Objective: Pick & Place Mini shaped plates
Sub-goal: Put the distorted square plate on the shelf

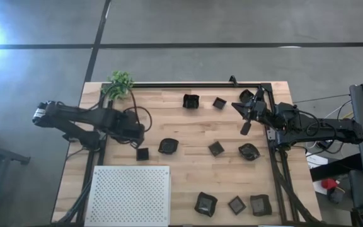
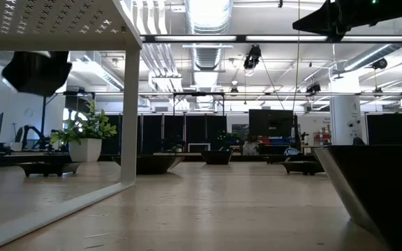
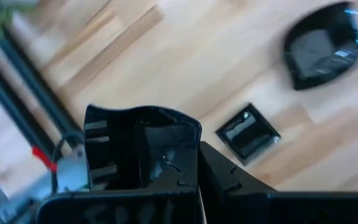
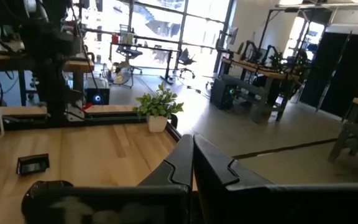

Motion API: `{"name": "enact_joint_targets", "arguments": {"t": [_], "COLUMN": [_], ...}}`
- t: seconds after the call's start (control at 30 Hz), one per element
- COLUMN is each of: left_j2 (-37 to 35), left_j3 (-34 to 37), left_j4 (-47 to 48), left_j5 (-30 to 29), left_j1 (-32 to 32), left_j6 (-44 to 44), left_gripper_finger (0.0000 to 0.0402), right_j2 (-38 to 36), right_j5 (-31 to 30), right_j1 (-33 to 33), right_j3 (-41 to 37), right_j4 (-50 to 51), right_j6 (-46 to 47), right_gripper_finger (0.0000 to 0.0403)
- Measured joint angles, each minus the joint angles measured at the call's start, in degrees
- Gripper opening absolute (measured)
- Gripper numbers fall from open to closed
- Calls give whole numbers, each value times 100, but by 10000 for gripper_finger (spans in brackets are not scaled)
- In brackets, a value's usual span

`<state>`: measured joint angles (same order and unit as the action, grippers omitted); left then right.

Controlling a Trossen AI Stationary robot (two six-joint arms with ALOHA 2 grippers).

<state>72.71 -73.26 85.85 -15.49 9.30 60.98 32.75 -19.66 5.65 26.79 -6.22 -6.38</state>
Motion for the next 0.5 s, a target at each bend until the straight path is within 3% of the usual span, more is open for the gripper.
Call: {"name": "enact_joint_targets", "arguments": {"t": [0.2, 0.5], "left_j2": [0, 9], "left_j3": [-578, -1068], "left_j4": [17, 32], "left_j5": [-122, -589], "left_j1": [229, 800], "left_j6": [-1136, -1965], "left_gripper_finger": [0, 0], "right_j2": [0, 4], "right_j5": [0, 0], "right_j1": [-1, 0], "right_j3": [0, 0], "right_j4": [1, 0], "right_j6": [369, 341], "right_gripper_finger": [8, 8]}}
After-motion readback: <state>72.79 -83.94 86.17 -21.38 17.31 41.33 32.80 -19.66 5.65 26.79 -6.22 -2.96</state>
